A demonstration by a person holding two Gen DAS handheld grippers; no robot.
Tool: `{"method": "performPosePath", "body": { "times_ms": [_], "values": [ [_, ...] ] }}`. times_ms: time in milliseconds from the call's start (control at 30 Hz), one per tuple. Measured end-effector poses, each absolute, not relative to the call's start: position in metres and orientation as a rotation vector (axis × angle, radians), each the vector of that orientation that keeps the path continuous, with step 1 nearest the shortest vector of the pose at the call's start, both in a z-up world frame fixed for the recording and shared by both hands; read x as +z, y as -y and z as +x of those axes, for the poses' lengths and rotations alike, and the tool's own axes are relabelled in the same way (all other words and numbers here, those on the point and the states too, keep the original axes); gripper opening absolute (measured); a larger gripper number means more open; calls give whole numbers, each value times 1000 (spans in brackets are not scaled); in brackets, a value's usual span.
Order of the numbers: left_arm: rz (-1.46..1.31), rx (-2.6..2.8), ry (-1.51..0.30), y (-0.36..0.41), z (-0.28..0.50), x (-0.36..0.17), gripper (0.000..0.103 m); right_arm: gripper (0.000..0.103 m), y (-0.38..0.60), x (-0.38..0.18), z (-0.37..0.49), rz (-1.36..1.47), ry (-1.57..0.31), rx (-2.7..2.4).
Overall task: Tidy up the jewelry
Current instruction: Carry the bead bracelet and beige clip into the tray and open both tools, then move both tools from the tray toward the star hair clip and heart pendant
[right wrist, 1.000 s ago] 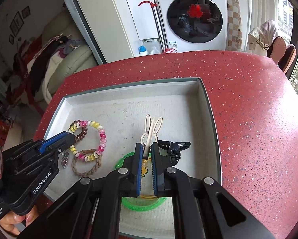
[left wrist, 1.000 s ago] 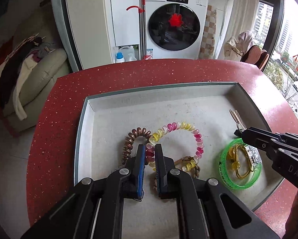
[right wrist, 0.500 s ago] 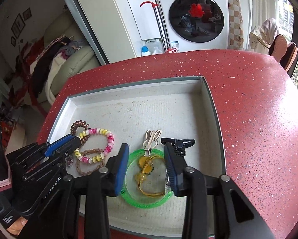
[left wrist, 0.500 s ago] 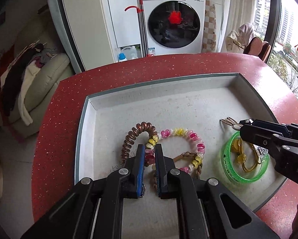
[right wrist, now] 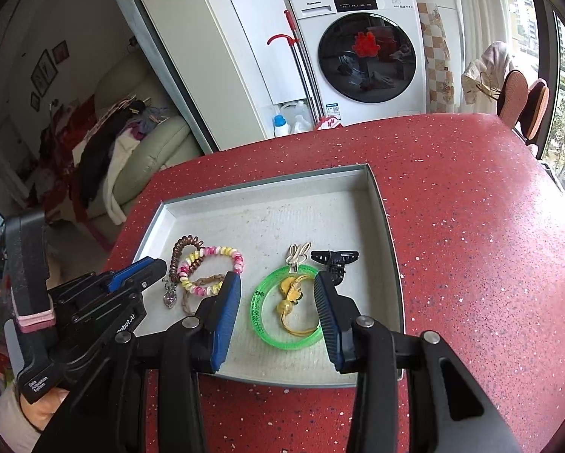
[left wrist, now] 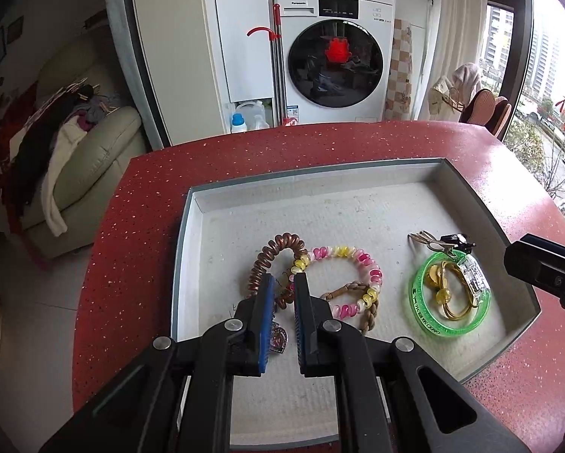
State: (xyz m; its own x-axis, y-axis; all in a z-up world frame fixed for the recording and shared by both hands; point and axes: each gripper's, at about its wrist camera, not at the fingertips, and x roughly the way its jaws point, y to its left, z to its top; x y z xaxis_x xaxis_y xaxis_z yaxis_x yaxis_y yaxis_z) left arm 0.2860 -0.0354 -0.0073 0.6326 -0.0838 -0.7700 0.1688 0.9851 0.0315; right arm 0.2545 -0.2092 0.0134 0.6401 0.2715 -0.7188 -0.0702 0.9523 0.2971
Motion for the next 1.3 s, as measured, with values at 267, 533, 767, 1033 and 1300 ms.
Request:
{"method": "performPosePath", "body": {
  "times_ms": [267,533,767,1033,1300],
  "values": [
    [90,-150,-862,31,270,2,29,44,207,16,230,257,-854,200],
    [55,-168,-851,25,250,10,29,44,208,13,207,262,-858,188],
    [14,-145,-784,13,224,19,103,44,210,12,185,282,-860,182],
    [21,-148,-796,4,199,20,103,61,212,3,159,294,-875,180],
    [27,-140,-831,1,179,10,103,81,215,0,136,307,-868,169]
  ]
}}
